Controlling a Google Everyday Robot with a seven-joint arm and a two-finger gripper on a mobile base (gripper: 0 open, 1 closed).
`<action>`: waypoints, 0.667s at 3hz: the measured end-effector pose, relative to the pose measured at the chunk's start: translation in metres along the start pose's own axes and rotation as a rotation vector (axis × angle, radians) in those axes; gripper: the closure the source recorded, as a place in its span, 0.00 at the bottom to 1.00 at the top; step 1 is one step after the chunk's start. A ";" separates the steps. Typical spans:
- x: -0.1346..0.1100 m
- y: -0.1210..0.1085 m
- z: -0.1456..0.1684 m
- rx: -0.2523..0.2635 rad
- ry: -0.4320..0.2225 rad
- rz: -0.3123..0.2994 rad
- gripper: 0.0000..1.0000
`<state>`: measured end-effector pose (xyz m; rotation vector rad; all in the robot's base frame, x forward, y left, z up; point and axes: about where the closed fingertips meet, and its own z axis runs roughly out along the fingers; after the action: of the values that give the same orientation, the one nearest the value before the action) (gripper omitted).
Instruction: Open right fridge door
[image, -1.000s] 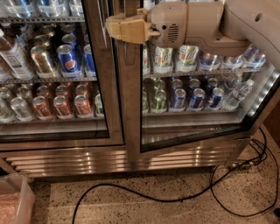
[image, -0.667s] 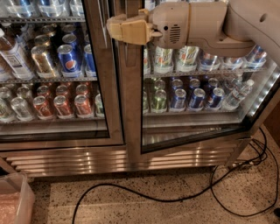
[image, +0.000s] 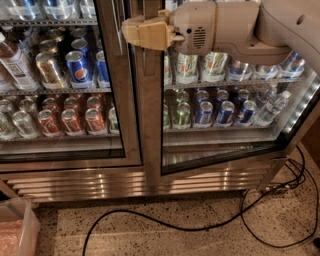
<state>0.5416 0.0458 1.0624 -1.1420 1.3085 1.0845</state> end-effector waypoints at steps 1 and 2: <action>-0.001 0.006 -0.003 0.015 0.006 0.010 1.00; -0.001 0.007 -0.005 0.015 0.006 0.010 1.00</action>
Offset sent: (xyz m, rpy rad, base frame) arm -0.1154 -0.0198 0.0225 -0.0553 0.1334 -0.2212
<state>0.5342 0.0414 1.0632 -1.1299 1.3261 1.0772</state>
